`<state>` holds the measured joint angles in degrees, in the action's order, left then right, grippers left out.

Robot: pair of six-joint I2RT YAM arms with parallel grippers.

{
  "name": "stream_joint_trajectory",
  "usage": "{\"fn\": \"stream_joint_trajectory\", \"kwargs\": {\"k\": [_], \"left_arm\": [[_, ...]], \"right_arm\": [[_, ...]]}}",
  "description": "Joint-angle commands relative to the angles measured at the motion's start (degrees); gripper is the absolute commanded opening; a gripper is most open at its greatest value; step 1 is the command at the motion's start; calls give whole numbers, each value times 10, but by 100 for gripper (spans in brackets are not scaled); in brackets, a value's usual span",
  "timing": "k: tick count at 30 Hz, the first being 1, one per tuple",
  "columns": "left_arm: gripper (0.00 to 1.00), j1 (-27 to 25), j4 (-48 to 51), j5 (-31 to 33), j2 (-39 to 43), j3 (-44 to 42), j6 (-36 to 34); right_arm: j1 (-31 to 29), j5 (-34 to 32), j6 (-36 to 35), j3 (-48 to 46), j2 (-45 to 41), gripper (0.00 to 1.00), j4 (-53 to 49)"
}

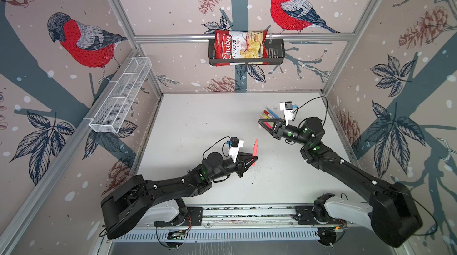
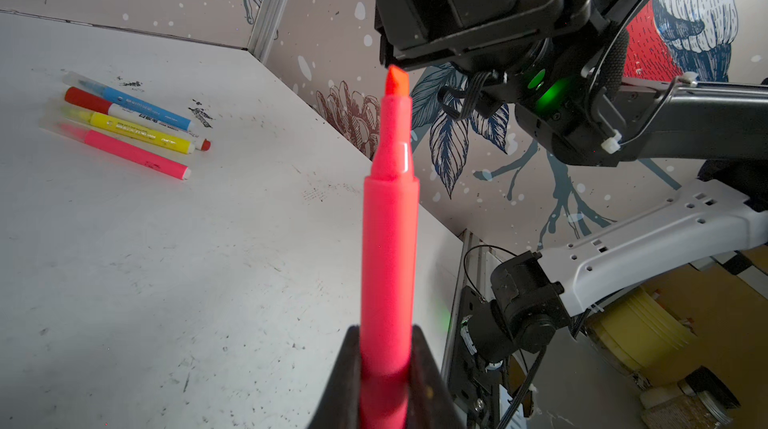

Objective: Insert the pens into the pen caps
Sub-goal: 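Lift the cap and swing the right gripper toward the left gripper, then lower the clear cap onto the highlighter tip held by the left gripper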

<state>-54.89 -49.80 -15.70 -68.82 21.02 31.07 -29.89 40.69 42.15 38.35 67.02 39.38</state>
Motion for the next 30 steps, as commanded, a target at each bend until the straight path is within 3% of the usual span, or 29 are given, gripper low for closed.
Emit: {"fn": "stream_joint_trajectory", "kwargs": {"k": [1,15,30], "left_arm": [[0,-2,-40,-9,-1,10,-1],[0,-2,-61,-4,-8,10,3],[0,-1,-50,8,10,2,-3]], "right_arm": [[-12,-10,4,-2,-4,7,36],[-59,-21,-12,-13,-9,7,52],[-61,-56,-28,-25,-31,7,34]]}}
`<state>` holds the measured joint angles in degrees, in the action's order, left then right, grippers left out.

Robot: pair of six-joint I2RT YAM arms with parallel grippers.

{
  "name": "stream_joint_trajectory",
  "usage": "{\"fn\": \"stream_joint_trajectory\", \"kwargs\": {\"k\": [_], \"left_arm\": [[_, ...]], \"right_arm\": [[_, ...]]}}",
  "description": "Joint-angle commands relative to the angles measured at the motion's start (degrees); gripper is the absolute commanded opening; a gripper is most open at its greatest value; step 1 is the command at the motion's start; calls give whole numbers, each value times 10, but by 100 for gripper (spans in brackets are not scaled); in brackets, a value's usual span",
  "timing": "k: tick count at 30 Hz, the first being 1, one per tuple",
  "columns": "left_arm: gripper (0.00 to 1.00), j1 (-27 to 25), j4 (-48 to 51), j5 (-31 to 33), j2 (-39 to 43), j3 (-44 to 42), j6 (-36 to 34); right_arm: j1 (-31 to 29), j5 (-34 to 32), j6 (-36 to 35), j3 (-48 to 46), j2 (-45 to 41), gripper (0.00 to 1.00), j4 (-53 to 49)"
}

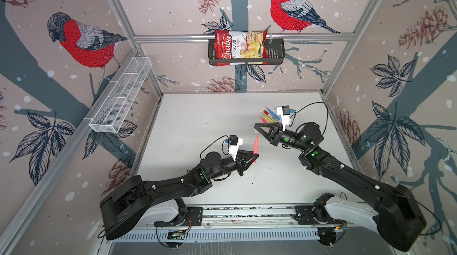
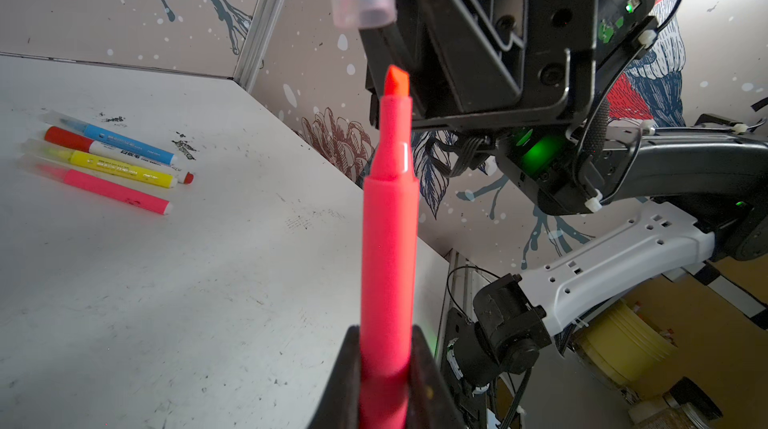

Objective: Insert the pens into the pen caps
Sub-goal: 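Lower the clear cap onto the highlighter tip held by the left gripper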

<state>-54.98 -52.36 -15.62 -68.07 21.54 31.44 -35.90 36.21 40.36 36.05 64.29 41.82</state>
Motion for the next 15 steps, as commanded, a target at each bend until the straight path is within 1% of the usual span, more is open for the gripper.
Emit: {"fn": "stream_joint_trajectory", "kwargs": {"k": [1,15], "left_arm": [[0,0,-25,7,4,-5,-7],[0,1,-20,12,8,-2,-10]], "right_arm": [[0,-10,-9,-4,-5,7,11],[-17,-11,-14,-16,-17,7,21]]}}
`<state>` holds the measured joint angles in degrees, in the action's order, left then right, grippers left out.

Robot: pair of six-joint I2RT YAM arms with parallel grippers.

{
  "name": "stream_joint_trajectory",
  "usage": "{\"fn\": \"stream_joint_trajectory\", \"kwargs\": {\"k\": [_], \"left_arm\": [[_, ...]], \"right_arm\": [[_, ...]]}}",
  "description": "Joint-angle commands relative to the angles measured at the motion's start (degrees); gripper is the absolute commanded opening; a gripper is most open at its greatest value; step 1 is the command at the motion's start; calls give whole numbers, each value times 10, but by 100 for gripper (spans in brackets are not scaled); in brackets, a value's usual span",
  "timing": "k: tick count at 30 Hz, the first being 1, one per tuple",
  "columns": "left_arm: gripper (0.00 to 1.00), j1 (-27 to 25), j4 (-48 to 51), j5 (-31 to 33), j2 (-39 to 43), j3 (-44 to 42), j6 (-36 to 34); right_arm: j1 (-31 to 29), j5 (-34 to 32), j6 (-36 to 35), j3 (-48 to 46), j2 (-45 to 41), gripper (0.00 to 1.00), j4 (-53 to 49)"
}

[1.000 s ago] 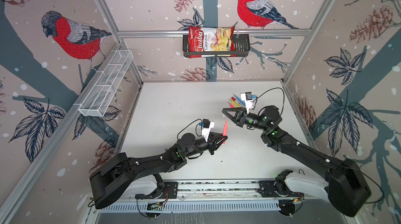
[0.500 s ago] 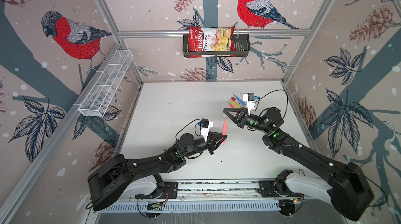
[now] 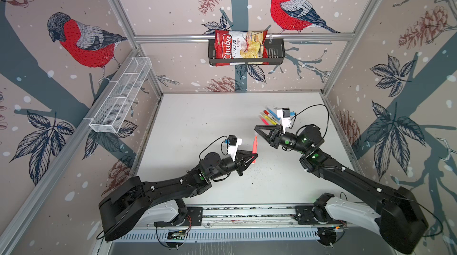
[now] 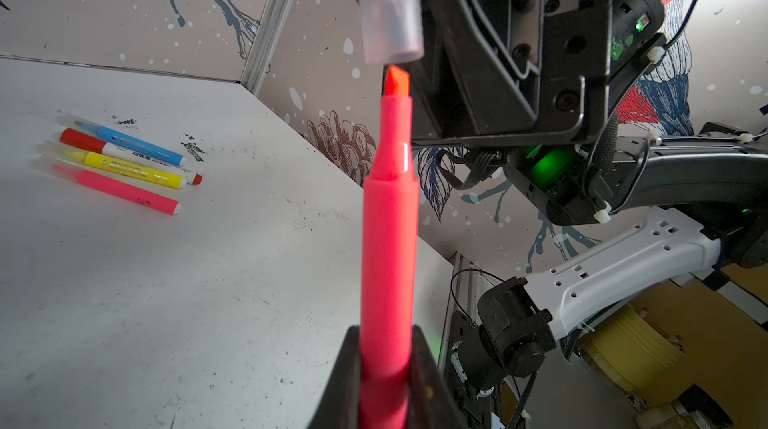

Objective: Insert the pens into the pen caps
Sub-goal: 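Lower the clear cap onto the highlighter tip held by the left gripper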

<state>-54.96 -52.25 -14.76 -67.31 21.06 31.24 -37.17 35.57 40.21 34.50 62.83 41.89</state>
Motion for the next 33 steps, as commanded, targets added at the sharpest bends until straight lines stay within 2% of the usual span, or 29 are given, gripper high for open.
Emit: {"fn": "stream_joint_trajectory", "kwargs": {"k": [1,16,27,33], "left_arm": [[0,0,-22,4,0,3,-7],[0,0,-24,5,15,3,-3],[0,1,-81,-22,10,0,23],[0,5,-72,-33,29,10,23]], "right_arm": [[-6,-6,-13,-1,-1,7,21],[-17,-4,-22,-23,-3,7,36],[-48,20,-60,-35,-13,9,46],[-50,34,-72,-41,-19,10,42]]}}
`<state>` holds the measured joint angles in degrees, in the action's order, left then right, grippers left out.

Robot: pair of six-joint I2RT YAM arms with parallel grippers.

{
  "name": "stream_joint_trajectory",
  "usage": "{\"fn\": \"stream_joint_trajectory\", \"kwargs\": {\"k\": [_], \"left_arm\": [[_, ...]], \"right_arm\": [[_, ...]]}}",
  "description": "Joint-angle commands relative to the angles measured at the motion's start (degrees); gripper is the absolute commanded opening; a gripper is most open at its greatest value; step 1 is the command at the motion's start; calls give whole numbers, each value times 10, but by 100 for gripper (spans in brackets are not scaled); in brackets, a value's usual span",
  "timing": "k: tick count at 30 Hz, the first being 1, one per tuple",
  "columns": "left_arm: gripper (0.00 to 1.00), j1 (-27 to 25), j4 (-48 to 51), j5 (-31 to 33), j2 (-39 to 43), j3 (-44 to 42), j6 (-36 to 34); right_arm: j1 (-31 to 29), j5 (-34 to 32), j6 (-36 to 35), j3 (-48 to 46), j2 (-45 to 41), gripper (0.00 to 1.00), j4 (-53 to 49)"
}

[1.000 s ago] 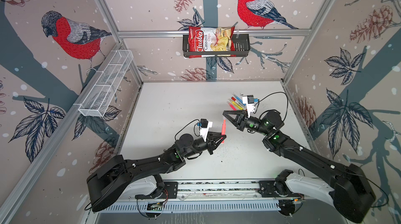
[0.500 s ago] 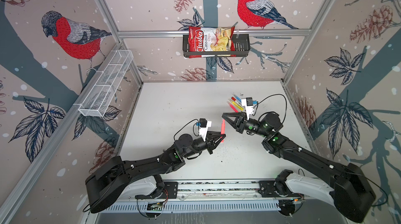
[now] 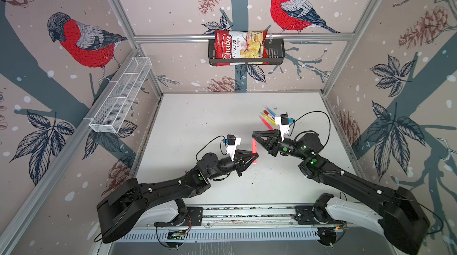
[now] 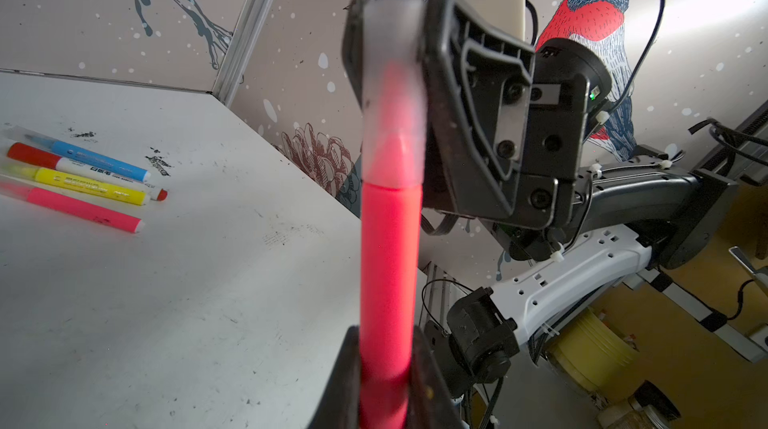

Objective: Insert the pens into the pen caps
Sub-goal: 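Lower the clear cap onto the highlighter tip held by the left gripper, then press the cap down onto the highlighter with the right gripper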

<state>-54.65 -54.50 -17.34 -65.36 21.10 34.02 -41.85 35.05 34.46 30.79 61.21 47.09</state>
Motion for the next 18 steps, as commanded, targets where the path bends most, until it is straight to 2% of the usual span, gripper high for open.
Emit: {"fn": "stream_joint_trajectory", "kwargs": {"k": [1,13,18], "left_arm": [[0,3,-45,-8,14,13,-7],[0,9,-23,-8,35,22,-16],[0,13,-27,-12,41,23,-13]], "right_arm": [[-3,43,-16,-4,-3,10,-10],[-9,50,-36,3,-10,10,-43],[-12,45,-47,9,-14,6,-63]]}}
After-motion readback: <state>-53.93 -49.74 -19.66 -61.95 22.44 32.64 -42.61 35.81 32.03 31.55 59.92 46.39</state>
